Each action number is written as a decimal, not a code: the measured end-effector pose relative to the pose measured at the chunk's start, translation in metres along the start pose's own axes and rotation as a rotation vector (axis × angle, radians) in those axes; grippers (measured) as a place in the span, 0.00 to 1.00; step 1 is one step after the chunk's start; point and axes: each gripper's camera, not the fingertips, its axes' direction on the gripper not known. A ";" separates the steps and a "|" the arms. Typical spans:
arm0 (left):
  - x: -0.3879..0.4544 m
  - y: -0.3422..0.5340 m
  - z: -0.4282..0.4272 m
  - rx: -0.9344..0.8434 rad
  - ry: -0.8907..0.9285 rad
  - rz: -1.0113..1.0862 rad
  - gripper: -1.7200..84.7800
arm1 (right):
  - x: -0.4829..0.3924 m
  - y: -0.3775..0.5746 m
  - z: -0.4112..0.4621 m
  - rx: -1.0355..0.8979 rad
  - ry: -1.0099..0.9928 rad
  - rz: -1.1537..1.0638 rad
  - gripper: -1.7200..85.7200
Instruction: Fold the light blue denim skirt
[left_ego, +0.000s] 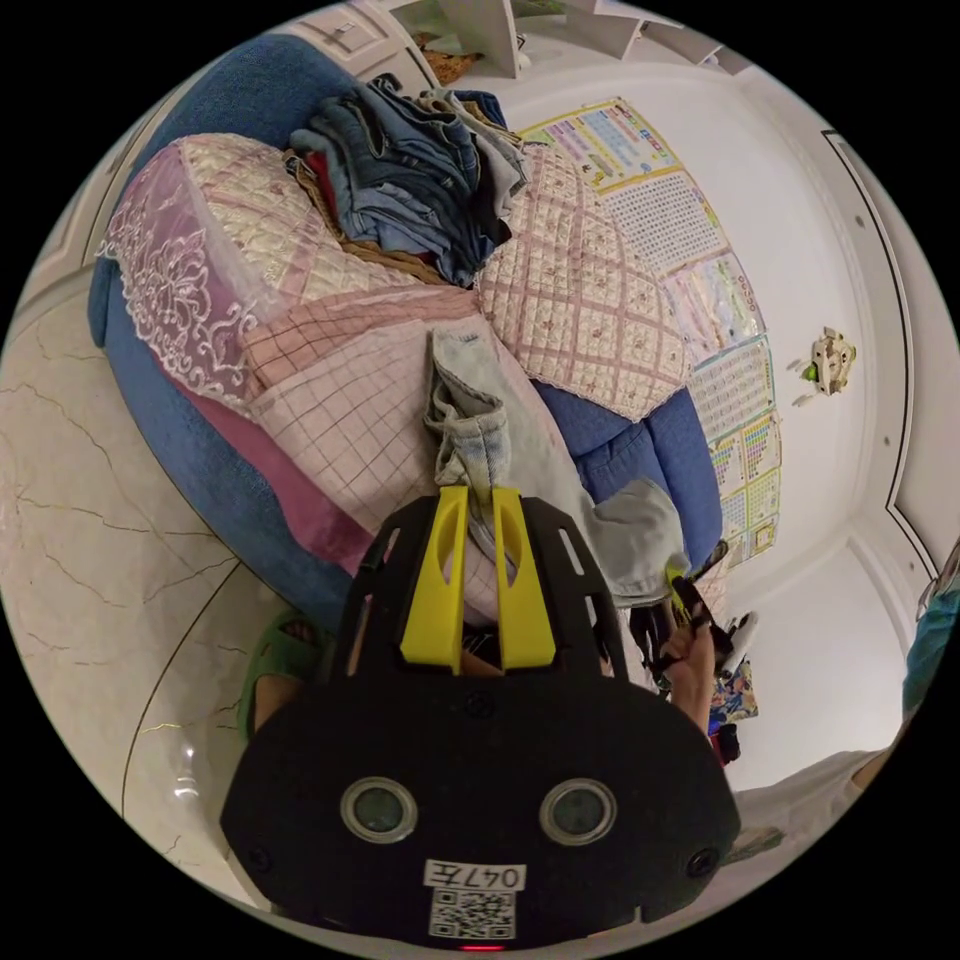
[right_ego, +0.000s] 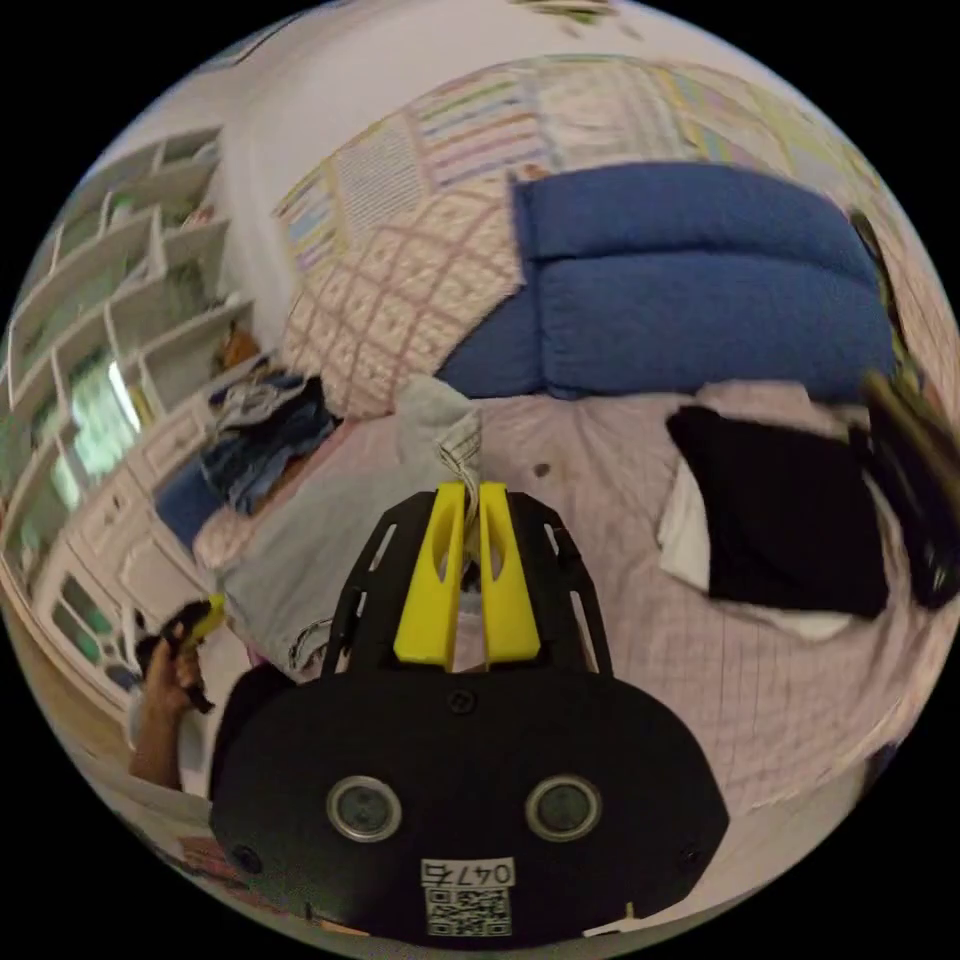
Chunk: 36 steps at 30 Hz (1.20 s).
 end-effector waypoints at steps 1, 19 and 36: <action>-0.001 -0.001 0.000 -0.004 0.004 0.006 0.07 | 0.063 0.027 -0.003 -0.030 -0.052 0.141 0.03; -0.009 -0.010 -0.010 0.038 0.097 0.099 0.07 | 0.237 0.139 0.004 -0.229 -0.131 0.199 0.10; -0.077 0.004 0.017 -0.168 0.043 0.054 0.07 | 0.133 0.089 -0.093 -0.325 -0.023 0.044 0.05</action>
